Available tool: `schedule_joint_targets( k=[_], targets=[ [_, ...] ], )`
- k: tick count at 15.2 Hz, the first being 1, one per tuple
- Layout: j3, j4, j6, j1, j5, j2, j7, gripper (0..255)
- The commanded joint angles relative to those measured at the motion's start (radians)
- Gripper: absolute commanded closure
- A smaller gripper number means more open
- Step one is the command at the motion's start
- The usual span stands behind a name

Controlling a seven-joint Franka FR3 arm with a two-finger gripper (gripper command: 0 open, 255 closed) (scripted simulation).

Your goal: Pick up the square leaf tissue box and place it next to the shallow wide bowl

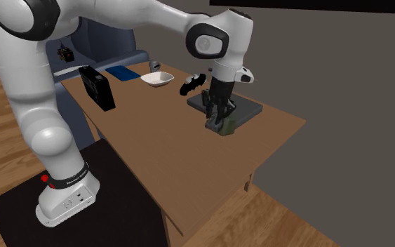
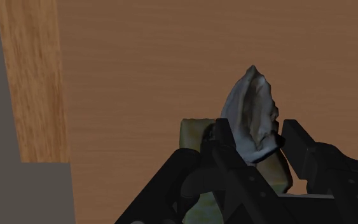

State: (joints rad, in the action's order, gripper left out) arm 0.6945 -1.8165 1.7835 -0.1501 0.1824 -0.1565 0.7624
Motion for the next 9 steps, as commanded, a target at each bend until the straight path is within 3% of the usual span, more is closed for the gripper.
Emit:
schedule_joint_targets(
  k=[1,6,9],
  targets=[
    [0.002,0.024,-0.03,-0.001,-0.006,0.008,-0.004,255],
    [0.004,0.076,-0.088,-0.001,-0.014,0.018,-0.013,255],
    [-0.025,0.008,-0.063,0.054,-0.047,0.085,-0.101,255]
  ],
)
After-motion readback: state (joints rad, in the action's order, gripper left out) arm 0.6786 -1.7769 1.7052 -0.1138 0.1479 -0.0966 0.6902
